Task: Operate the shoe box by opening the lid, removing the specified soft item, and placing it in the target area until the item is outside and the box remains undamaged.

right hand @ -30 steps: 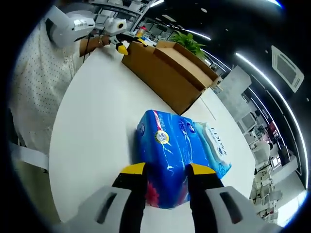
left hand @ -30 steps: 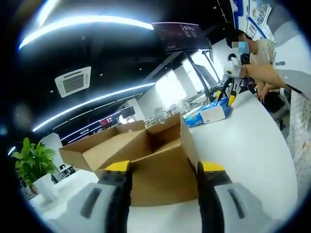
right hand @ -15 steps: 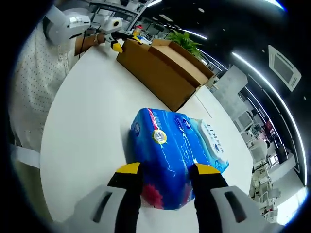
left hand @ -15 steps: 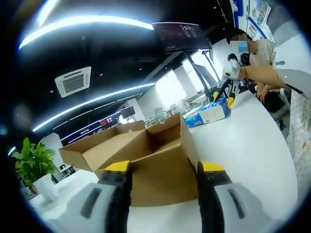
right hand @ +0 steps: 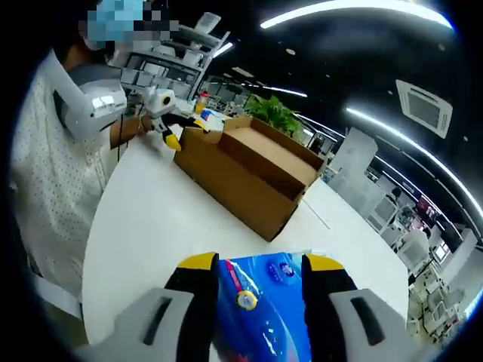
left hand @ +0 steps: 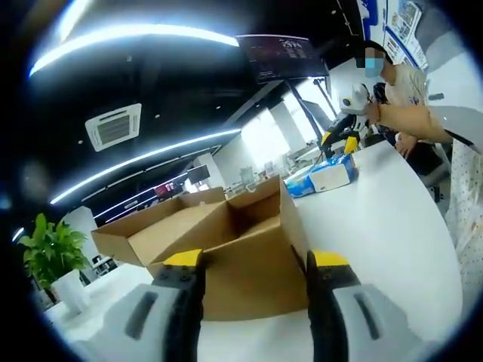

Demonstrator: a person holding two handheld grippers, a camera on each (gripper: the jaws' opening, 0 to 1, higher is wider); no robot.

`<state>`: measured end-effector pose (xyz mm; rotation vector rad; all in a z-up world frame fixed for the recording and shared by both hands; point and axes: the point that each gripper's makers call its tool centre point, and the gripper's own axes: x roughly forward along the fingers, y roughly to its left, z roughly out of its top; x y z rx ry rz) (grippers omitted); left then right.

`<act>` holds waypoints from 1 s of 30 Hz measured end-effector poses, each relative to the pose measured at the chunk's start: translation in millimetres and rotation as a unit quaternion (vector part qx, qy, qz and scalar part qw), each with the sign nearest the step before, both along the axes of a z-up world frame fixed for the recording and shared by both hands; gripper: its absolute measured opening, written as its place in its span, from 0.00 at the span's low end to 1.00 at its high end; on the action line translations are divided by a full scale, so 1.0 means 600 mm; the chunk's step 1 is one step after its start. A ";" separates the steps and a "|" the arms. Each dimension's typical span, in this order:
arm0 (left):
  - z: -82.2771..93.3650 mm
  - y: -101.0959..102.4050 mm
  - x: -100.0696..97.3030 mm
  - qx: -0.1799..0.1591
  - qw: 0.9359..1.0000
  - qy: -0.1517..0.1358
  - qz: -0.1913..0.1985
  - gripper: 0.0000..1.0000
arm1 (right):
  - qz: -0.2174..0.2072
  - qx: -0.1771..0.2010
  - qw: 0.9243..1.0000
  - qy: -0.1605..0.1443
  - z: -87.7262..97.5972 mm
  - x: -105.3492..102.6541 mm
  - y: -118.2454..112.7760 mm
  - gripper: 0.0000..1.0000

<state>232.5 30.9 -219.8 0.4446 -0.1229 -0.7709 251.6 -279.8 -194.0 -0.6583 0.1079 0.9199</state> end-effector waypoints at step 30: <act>-0.004 0.000 -0.003 -0.007 1.000 0.009 -0.004 0.55 | 0.021 0.085 0.995 0.036 -0.037 0.152 0.153 0.49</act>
